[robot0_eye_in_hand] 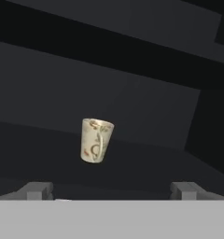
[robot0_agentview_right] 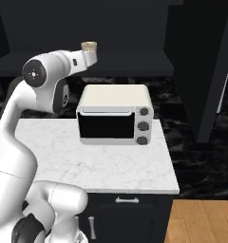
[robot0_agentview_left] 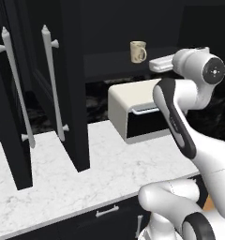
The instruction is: Gather all objects into one cabinet and sort the glasses and bowls to opposite sides.
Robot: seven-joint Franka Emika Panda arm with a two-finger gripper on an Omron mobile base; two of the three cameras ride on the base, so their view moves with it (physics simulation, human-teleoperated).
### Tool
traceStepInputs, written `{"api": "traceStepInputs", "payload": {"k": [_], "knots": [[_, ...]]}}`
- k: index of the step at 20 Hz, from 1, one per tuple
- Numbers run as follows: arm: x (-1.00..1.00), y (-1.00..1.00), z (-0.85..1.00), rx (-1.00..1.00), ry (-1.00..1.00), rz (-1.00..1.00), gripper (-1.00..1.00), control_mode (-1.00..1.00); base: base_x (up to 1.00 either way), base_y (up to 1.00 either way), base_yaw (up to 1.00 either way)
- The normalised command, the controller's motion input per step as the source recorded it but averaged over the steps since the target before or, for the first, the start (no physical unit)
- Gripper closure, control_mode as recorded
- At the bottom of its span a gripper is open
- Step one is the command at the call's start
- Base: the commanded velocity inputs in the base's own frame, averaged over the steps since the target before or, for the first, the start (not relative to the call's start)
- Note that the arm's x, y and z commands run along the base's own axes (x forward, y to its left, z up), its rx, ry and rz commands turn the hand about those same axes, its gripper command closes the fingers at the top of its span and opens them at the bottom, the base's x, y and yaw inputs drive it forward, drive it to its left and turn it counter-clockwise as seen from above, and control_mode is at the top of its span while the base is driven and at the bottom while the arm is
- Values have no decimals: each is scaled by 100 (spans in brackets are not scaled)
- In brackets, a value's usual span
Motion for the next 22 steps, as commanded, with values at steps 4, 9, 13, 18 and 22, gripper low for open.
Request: {"api": "traceStepInputs", "payload": {"k": [4, 9, 13, 18, 22], "knots": [[16, 0, 0, 0, 2, 0, -100, -100, 0, 0, 0], [18, 0, 0, 0, 10, 0, -100, -100, 0, 0, 0], [32, 0, 0, 0, 5, 0, -100, -100, 0, 0, 0], [38, 0, -2, 0, 0, 0, -100, -100, 0, 0, 0], [27, 2, -11, 0, 0, 0, -100, -100, 0, 0, 0]]}}
